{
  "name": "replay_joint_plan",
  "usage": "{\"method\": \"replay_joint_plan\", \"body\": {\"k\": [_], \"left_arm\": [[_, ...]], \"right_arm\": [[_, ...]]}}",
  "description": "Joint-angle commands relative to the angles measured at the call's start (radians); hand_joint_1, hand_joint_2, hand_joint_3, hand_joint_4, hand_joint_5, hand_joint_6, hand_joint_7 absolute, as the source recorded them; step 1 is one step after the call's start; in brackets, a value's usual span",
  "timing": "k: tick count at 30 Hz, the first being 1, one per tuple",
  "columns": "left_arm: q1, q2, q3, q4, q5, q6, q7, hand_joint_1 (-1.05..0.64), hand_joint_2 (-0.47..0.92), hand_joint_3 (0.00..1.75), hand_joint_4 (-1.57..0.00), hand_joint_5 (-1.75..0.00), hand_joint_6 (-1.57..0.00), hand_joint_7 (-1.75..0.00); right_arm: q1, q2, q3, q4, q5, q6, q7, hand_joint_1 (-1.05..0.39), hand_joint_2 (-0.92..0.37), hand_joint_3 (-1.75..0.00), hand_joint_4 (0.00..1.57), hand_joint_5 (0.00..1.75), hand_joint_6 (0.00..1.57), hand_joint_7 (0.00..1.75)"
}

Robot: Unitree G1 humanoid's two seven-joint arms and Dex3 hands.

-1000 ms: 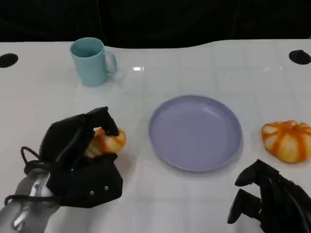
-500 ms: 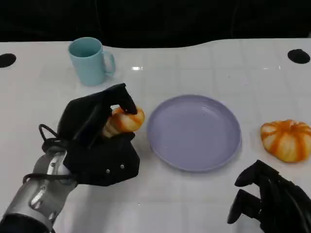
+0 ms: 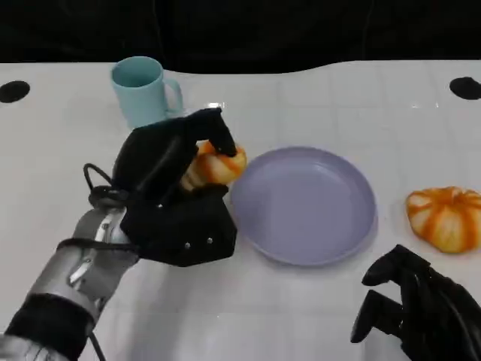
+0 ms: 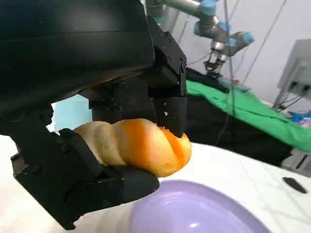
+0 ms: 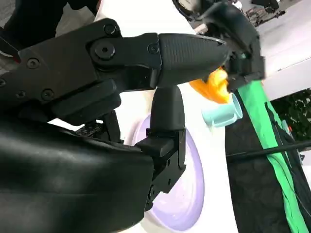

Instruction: Grasp the bread from the table and place it into the plate.

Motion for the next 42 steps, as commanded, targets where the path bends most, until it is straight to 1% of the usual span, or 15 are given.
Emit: {"method": "replay_joint_plan", "body": {"k": [1,6,14,19,26,29,34,37,42], "left_arm": [[-0.054,-0.013,-0.014,0.048,0.007,-0.036,0.024,-0.10,0.40,1.29,-0.91,-1.75,-0.72,-1.75],[-0.091,-0.026,-0.027,0.091,0.002,-0.059,0.013,-0.09,0.39,1.31,-0.91,-1.75,-0.72,-1.75],[-0.148,-0.061,-0.061,0.175,0.002,-0.104,0.010,-0.12,0.37,1.37,-0.96,-1.75,-0.73,-1.75],[-0.170,-0.101,-0.088,0.214,0.018,-0.111,0.026,-0.14,0.38,1.39,-0.95,-1.75,-0.72,-1.75],[-0.210,-0.151,-0.123,0.248,0.048,-0.080,0.015,-0.15,0.40,1.34,-0.92,-1.75,-0.69,-1.75],[-0.217,-0.155,-0.126,0.258,0.048,-0.079,0.017,-0.15,0.41,1.32,-0.92,-1.75,-0.69,-1.75],[-0.266,-0.187,-0.151,0.352,0.054,-0.079,0.016,-0.17,0.44,1.25,-0.92,-1.75,-0.69,-1.75],[-0.275,-0.189,-0.155,0.370,0.051,-0.085,0.021,-0.17,0.44,1.24,-0.92,-1.75,-0.70,-1.75],[-0.304,-0.202,-0.179,0.462,0.056,-0.143,0.008,-0.17,0.48,1.24,-0.92,-1.75,-0.69,-1.75]], "right_arm": [[0.005,-0.004,-0.003,0.002,-0.001,-0.016,0.004,-0.51,-0.92,-0.46,0.60,1.75,0.40,1.66],[0.005,-0.001,0.003,0.007,-0.007,-0.023,0.002,-0.52,-0.92,-0.46,0.60,1.75,0.40,1.66],[0.002,-0.007,0.005,0.016,-0.009,-0.032,0.008,-0.55,-0.92,-0.48,0.60,1.75,0.39,1.68],[0.019,-0.006,-0.002,0.003,0.000,-0.031,0.010,-0.53,-0.92,-0.47,0.60,1.75,0.38,1.68],[0.039,-0.010,-0.001,-0.015,0.000,-0.031,0.010,-0.52,-0.92,-0.47,0.59,1.75,0.38,1.68],[0.041,-0.010,0.000,-0.017,-0.001,-0.030,0.010,-0.52,-0.92,-0.47,0.59,1.75,0.38,1.69],[0.049,-0.007,0.007,-0.029,-0.004,-0.028,0.005,-0.52,-0.92,-0.47,0.60,1.75,0.37,1.69],[0.050,-0.007,0.007,-0.031,-0.004,-0.027,0.004,-0.52,-0.92,-0.47,0.60,1.75,0.37,1.69],[0.057,-0.004,0.011,-0.041,-0.003,-0.026,0.001,-0.52,-0.92,-0.47,0.59,1.75,0.37,1.69]]}}
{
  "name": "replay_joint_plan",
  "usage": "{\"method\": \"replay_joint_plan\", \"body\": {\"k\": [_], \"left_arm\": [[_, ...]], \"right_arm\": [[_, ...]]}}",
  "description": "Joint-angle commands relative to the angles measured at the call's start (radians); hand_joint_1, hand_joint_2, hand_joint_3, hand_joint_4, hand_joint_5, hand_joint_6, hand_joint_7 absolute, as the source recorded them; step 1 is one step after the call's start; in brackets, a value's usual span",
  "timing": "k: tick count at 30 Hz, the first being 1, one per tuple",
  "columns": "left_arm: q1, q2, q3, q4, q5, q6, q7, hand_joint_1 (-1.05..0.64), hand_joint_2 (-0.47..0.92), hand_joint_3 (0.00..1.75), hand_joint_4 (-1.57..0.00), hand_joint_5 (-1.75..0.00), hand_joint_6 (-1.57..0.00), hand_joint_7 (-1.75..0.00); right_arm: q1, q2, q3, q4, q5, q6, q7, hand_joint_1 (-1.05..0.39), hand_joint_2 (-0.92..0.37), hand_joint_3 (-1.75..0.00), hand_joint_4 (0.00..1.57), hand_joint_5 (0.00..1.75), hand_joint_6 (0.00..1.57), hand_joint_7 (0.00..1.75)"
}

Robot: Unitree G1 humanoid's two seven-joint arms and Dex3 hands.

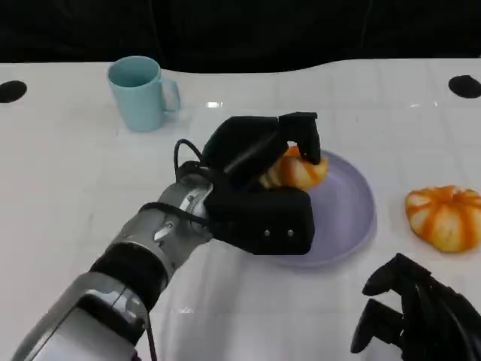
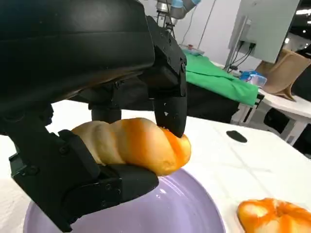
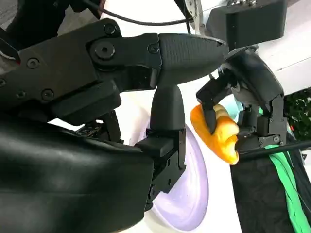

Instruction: Grasp the bread from the table and place it into the plate.

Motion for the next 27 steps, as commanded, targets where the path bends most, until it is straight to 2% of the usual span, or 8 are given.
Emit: {"method": "replay_joint_plan", "body": {"k": [1,2,5,11,13,17,21,27], "left_arm": [[-0.047,-0.005,-0.018,0.068,0.001,-0.048,-0.014,-0.17,0.50,1.22,-0.91,-1.75,-0.70,-1.75],[-0.051,-0.006,-0.015,0.081,-0.011,-0.059,-0.039,-0.18,0.52,1.21,-0.90,-1.75,-0.69,-1.75],[-0.065,-0.007,-0.002,0.099,-0.048,-0.056,-0.138,-0.21,0.71,0.81,-0.70,-1.36,-0.69,-1.13],[-0.080,0.000,-0.010,0.108,-0.054,-0.066,-0.209,-0.29,0.91,0.34,-0.54,-1.02,-0.62,-0.45],[-0.085,0.004,-0.022,0.108,-0.038,-0.065,-0.210,-0.29,0.92,0.33,-0.53,-1.01,-0.62,-0.41],[-0.100,0.013,-0.056,0.096,-0.003,-0.029,-0.246,-0.64,0.92,0.38,-0.08,-0.52,-0.25,-0.09],[-0.108,0.021,-0.074,0.077,0.011,0.016,-0.298,-0.89,0.92,0.51,0.00,-0.10,-0.12,-0.01],[-0.103,0.032,-0.078,0.043,0.007,0.035,-0.327,-0.95,0.92,0.56,0.00,-0.02,-0.10,0.00]], "right_arm": [[0.013,-0.005,0.001,-0.022,-0.001,-0.003,-0.007,-0.52,-0.92,-0.47,0.59,1.75,0.37,1.69],[0.014,-0.005,0.001,-0.022,-0.001,-0.004,-0.006,-0.52,-0.92,-0.47,0.59,1.75,0.36,1.70],[0.016,-0.008,0.003,-0.024,-0.005,-0.009,-0.004,-0.51,-0.92,-0.49,0.58,1.75,0.35,1.70],[0.017,-0.008,0.002,-0.026,-0.004,-0.006,-0.004,-0.51,-0.92,-0.50,0.57,1.75,0.34,1.70],[0.017,-0.007,0.002,-0.025,-0.004,-0.007,-0.004,-0.51,-0.92,-0.50,0.57,1.75,0.34,1.70],[0.017,-0.005,0.002,-0.028,-0.003,-0.003,-0.009,-0.51,-0.92,-0.50,0.57,1.75,0.34,1.70],[0.016,-0.006,-0.001,-0.027,0.003,-0.002,-0.006,-0.51,-0.92,-0.50,0.58,1.75,0.35,1.70],[0.014,-0.007,-0.003,-0.026,0.005,0.000,-0.006,-0.51,-0.92,-0.49,0.59,1.75,0.35,1.71]]}}
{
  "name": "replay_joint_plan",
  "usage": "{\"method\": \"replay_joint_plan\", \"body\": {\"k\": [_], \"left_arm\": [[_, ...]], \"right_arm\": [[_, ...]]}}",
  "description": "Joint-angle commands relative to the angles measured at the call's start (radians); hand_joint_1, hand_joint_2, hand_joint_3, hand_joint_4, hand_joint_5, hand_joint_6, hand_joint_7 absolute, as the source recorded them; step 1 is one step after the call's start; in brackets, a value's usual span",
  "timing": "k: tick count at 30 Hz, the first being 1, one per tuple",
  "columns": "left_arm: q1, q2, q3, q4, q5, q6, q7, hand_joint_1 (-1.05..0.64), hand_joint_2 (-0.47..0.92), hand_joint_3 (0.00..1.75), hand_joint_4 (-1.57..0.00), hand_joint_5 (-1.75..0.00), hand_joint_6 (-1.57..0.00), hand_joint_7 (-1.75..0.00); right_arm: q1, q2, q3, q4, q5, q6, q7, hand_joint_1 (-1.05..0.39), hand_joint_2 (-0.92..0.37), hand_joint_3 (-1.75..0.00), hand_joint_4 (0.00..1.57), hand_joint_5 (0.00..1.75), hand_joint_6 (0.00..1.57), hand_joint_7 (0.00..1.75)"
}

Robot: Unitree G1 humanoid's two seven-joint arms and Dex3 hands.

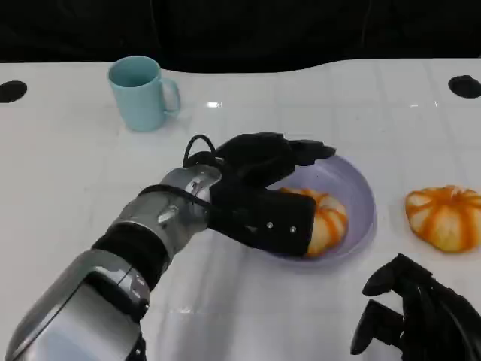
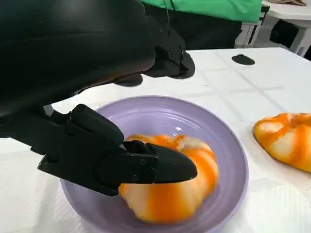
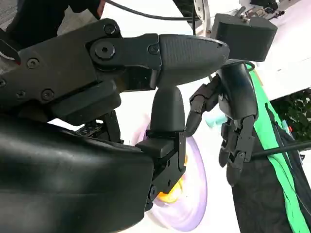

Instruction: Grasp the bread from the table and place it into the plate.

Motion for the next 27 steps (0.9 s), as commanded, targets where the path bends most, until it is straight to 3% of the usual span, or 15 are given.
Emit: {"method": "replay_joint_plan", "body": {"k": [1,11,24,25,27], "left_arm": [[-0.018,0.023,-0.006,-0.037,0.005,0.013,-0.036,-0.96,0.92,0.56,0.00,-0.01,-0.10,0.00],[0.048,0.079,0.026,-0.167,-0.036,0.016,-0.073,-0.93,0.92,0.54,-0.07,-0.05,-0.15,-0.02],[0.225,0.084,0.194,-0.326,-0.313,-0.037,-0.212,-0.86,0.92,0.45,-0.18,-0.13,-0.22,-0.05],[0.259,0.069,0.230,-0.343,-0.373,-0.065,-0.216,-0.80,0.92,0.42,-0.28,-0.19,-0.28,-0.07],[0.299,0.054,0.269,-0.364,-0.443,-0.097,-0.224,-0.68,0.92,0.36,-0.24,-0.73,-0.40,-0.07]], "right_arm": [[0.000,-0.008,-0.006,-0.006,0.003,-0.001,-0.002,-0.51,-0.92,-0.49,0.59,1.75,0.35,1.71],[0.001,-0.009,-0.008,-0.007,0.005,-0.003,0.000,-0.51,-0.92,-0.48,0.59,1.75,0.35,1.70],[-0.002,-0.009,-0.014,-0.002,0.007,0.000,-0.001,-0.51,-0.92,-0.47,0.59,1.75,0.36,1.70],[-0.002,-0.009,-0.016,-0.001,0.010,0.001,0.000,-0.51,-0.92,-0.46,0.59,1.75,0.37,1.69],[-0.002,-0.009,-0.018,0.000,0.012,0.001,0.001,-0.52,-0.92,-0.45,0.60,1.75,0.37,1.68]]}}
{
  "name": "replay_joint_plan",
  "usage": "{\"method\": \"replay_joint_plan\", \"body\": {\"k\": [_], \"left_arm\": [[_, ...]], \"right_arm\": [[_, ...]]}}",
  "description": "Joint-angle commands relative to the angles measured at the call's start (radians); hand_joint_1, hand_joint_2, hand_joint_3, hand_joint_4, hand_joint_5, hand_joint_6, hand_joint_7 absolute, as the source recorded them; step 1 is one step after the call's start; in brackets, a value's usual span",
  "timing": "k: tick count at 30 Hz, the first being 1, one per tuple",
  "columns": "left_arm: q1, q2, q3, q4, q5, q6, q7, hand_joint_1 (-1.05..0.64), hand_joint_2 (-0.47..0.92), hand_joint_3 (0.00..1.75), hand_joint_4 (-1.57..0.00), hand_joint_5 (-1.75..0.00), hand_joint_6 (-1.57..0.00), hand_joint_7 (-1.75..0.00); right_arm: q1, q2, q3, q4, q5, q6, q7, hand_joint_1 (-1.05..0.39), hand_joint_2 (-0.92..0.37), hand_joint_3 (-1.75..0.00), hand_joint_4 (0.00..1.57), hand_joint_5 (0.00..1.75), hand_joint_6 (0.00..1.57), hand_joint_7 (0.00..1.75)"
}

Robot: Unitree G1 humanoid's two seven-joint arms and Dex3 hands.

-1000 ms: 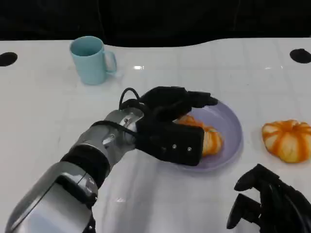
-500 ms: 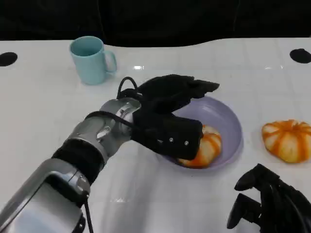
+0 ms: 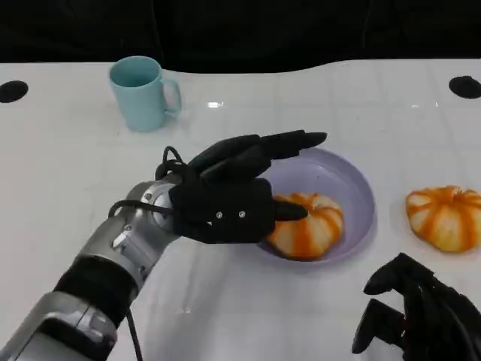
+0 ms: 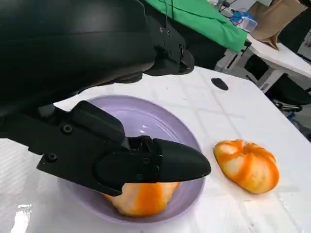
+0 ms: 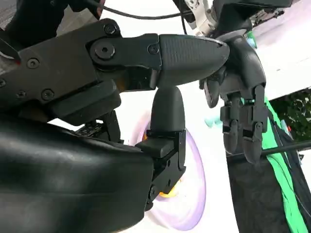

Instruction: Grasp the bread from the table and place it into the plate.

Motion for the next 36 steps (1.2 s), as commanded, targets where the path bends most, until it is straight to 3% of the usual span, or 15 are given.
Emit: {"method": "replay_joint_plan", "body": {"k": [1,6,8,11,14,18,24,31,36], "left_arm": [[0.082,-0.022,0.085,-0.050,-0.139,-0.069,-0.023,-0.67,0.92,0.36,-0.22,-0.81,-0.42,-0.07],[0.205,-0.074,0.164,-0.139,-0.307,-0.103,-0.060,-0.53,0.92,0.29,-0.38,-1.21,-0.64,-0.23],[0.244,-0.083,0.180,-0.179,-0.360,-0.086,-0.092,-0.51,0.92,0.28,-0.40,-1.32,-0.52,-0.72],[0.300,-0.098,0.201,-0.239,-0.405,-0.079,-0.104,-0.53,0.92,0.30,-0.41,-1.48,-0.39,-1.25],[0.352,-0.110,0.217,-0.305,-0.436,-0.058,-0.103,-0.59,0.92,0.34,-0.43,-1.65,-0.37,-1.50],[0.427,-0.134,0.239,-0.426,-0.521,0.041,-0.112,-0.64,0.92,0.36,-0.53,-1.74,-0.43,-1.62],[0.530,-0.153,0.268,-0.573,-0.693,0.182,-0.182,-0.60,0.92,0.39,-0.64,-1.75,-0.47,-1.64],[0.603,-0.127,0.299,-0.659,-0.807,0.277,-0.301,-0.63,0.92,0.39,-0.68,-1.75,-0.50,-1.66],[0.685,-0.128,0.326,-0.728,-0.852,0.363,-0.282,-0.66,0.92,0.35,-0.77,-1.75,-0.57,-1.71]], "right_arm": [[0.000,-0.009,-0.013,0.001,0.010,0.000,0.002,-0.52,-0.92,-0.45,0.60,1.75,0.37,1.68],[-0.001,-0.012,-0.016,-0.003,0.014,0.008,0.002,-0.51,-0.92,-0.46,0.59,1.75,0.37,1.68],[-0.004,-0.011,-0.018,0.000,0.015,0.009,0.002,-0.51,-0.92,-0.45,0.60,1.75,0.37,1.68],[-0.007,-0.011,-0.019,-0.002,0.019,0.019,-0.002,-0.51,-0.92,-0.45,0.60,1.75,0.37,1.67],[-0.009,-0.011,-0.019,-0.002,0.018,0.020,-0.001,-0.51,-0.92,-0.45,0.60,1.75,0.37,1.67],[-0.009,-0.012,-0.018,-0.002,0.010,0.017,0.000,-0.51,-0.92,-0.45,0.60,1.75,0.38,1.67],[-0.008,-0.014,-0.020,-0.007,0.015,0.025,0.000,-0.51,-0.92,-0.45,0.60,1.75,0.38,1.67],[-0.008,-0.017,-0.022,-0.007,0.019,0.026,0.008,-0.51,-0.92,-0.44,0.60,1.75,0.38,1.66],[-0.006,-0.017,-0.028,-0.006,0.031,0.029,0.009,-0.52,-0.92,-0.44,0.60,1.75,0.39,1.65]]}}
